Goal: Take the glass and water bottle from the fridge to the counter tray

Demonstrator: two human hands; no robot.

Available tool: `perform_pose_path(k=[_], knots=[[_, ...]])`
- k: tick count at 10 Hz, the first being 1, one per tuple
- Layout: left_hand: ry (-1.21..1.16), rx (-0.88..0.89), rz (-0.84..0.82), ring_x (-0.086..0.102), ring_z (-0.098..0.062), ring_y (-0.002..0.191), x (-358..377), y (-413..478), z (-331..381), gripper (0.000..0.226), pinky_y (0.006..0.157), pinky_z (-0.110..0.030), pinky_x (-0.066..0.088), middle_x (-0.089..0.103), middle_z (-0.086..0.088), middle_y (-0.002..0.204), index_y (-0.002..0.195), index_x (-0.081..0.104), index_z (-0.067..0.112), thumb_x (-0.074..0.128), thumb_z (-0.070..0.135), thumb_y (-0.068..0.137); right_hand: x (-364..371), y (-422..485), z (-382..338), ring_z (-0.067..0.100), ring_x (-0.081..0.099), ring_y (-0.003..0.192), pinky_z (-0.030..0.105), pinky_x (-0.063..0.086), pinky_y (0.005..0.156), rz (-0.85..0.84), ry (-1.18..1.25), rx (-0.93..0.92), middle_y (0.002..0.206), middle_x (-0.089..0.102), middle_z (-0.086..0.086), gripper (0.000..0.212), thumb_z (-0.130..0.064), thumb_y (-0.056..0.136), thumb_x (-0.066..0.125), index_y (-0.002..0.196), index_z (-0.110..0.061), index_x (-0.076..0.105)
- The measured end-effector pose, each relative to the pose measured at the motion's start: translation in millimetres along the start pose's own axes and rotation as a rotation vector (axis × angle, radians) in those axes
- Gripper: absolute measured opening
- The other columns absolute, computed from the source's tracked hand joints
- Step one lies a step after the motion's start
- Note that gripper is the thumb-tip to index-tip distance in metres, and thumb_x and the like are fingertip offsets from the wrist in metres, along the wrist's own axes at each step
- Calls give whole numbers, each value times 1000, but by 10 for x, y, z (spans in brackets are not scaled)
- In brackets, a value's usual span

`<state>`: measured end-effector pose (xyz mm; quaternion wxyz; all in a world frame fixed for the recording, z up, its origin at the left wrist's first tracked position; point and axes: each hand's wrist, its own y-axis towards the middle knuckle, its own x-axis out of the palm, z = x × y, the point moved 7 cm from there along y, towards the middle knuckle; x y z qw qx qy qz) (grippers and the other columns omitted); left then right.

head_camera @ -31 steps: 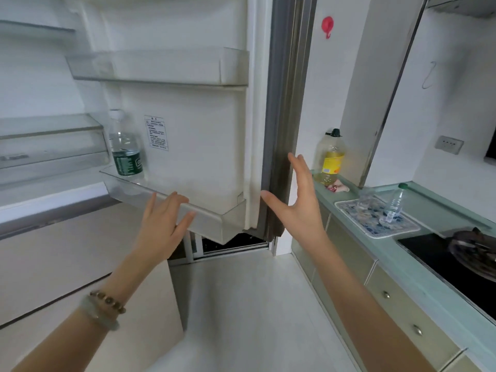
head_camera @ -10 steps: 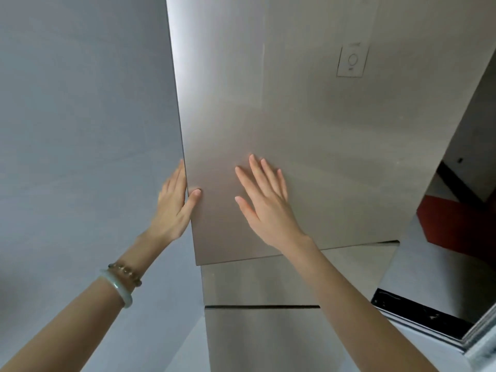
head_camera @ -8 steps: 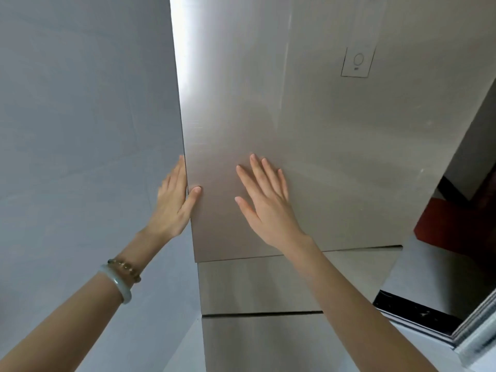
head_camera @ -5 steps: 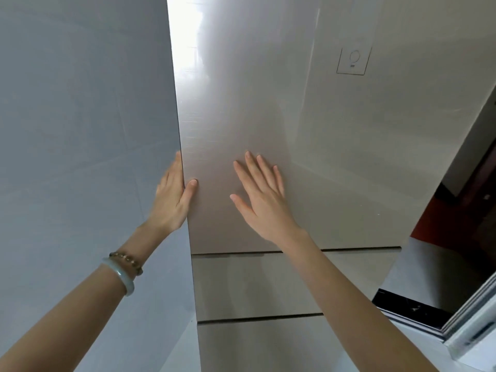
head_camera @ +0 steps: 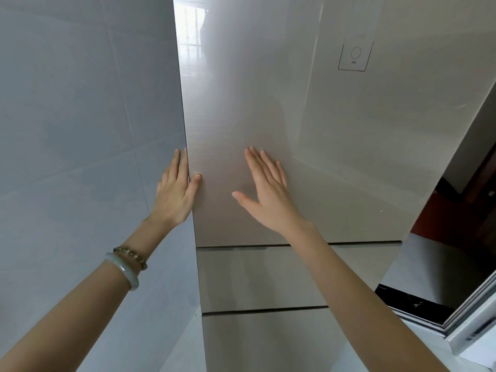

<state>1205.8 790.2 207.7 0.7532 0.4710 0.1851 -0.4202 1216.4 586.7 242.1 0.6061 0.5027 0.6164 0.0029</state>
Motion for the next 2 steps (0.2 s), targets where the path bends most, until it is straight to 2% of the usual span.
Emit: perform_pose_path(k=[1, 2], knots=[[-49, -47, 37, 8, -25, 151, -92, -144, 101, 66, 118, -45, 11, 1, -2, 165, 156, -1, 28, 28, 52, 101, -75, -89, -10, 9, 2, 148, 31, 5, 119, -38, 342, 104, 161, 7, -7, 86, -38, 88, 64, 152, -23, 8], [-143, 11, 103, 3, -18, 151, -245, -289, 305, 81, 121, -41, 7, 2, -1, 165, 155, -2, 18, 33, 59, 95, -181, -233, 32, -3, 9, 144, 28, 14, 117, -14, 687, 234, 159, 10, -19, 92, -47, 80, 67, 149, -40, 8]])
